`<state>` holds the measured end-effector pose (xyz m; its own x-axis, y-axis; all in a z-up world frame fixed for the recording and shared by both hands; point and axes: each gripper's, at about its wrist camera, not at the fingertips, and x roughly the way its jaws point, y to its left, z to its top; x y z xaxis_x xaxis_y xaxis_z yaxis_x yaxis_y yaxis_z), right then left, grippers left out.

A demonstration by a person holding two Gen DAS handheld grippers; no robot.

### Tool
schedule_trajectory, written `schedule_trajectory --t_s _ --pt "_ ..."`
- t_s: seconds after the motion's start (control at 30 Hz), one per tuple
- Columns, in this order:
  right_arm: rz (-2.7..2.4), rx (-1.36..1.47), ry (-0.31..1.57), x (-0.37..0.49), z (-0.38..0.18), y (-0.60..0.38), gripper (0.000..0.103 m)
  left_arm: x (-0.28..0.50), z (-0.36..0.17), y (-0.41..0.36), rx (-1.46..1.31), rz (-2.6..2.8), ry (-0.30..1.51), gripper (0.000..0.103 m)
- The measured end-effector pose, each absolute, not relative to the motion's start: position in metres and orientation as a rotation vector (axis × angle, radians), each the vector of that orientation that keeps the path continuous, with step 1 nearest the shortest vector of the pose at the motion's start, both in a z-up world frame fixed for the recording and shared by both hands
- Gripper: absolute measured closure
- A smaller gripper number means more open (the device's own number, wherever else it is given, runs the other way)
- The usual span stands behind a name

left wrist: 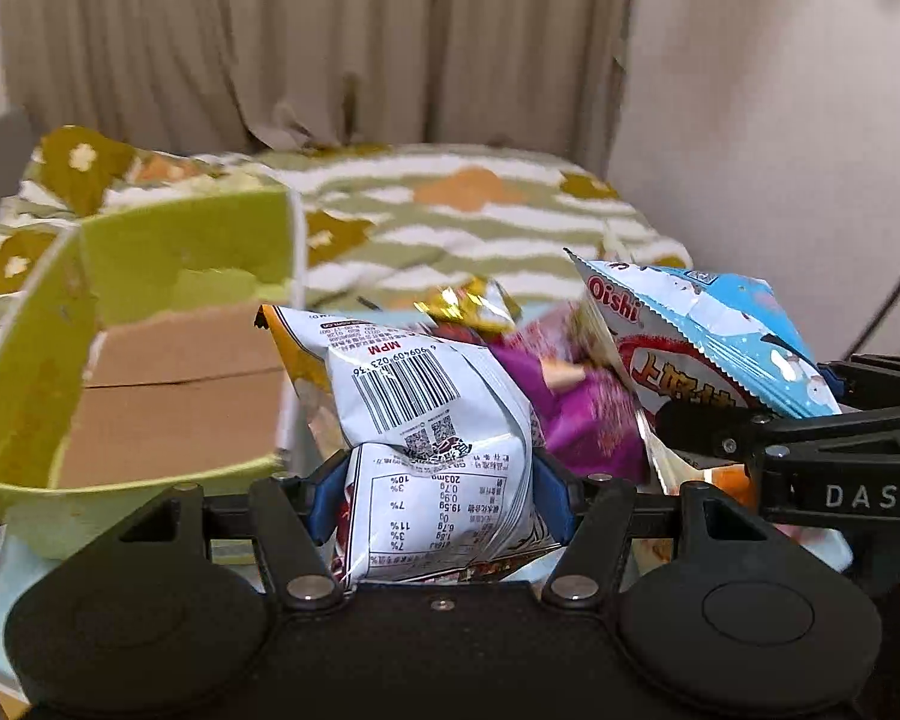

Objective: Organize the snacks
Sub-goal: 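Carry both bags over the cardboard box and release them inside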

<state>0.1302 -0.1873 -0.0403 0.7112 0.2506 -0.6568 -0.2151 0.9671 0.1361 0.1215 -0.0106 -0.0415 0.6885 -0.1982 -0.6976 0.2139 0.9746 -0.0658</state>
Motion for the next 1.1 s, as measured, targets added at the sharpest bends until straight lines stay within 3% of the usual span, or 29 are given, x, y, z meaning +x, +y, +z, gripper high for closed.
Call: schedule_trajectory --t_s 0.47,0.97,1.07,1.1 --pt "0.426 0.010 0.619 0.182 0.034 -0.123 0.017 0.149 0.034 0.079 0.020 0.014 0.633 0.037" --pt "0.359 0.113 0.735 0.298 0.027 0.010 0.017 0.275 -0.008 0.186 0.007 -0.076 0.765 0.037" --pt "0.322 0.150 0.780 0.322 0.014 0.030 0.017 0.304 -0.028 0.195 0.020 -0.139 0.811 0.059" --pt "0.302 0.153 0.796 0.330 0.009 0.035 0.017 0.312 -0.034 0.196 0.020 -0.154 0.831 0.060"
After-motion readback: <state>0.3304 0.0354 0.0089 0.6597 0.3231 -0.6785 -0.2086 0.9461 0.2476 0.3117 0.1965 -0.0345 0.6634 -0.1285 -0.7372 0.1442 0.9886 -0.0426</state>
